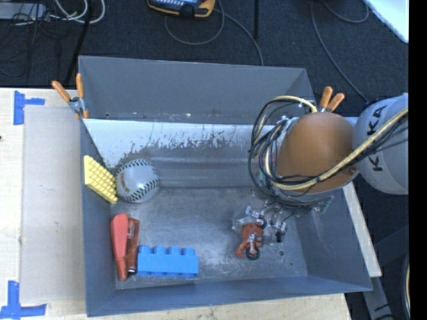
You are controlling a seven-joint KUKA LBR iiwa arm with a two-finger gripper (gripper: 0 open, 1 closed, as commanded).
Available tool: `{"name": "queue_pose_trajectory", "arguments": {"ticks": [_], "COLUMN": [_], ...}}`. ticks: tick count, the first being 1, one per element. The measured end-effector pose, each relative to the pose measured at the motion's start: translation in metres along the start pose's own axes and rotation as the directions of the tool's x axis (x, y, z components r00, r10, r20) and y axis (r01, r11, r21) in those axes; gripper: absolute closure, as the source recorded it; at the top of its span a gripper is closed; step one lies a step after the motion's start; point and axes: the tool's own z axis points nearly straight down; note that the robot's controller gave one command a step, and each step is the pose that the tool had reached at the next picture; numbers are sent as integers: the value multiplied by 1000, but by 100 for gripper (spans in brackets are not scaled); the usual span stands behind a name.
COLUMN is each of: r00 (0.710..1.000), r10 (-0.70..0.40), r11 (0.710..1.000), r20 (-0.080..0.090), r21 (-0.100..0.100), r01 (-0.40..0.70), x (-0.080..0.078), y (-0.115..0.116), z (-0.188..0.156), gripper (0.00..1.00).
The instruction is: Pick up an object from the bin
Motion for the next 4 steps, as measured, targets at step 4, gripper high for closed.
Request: {"name": "queue_pose_trajectory", "arguments": {"ticks": [4], "r00": [1000], "r10": [3], "r11": [1000], "r20": [0], "r21": [-3], "r01": [-3], "x": [-1], "y": [1], "z": [-28], "gripper": [100]}}
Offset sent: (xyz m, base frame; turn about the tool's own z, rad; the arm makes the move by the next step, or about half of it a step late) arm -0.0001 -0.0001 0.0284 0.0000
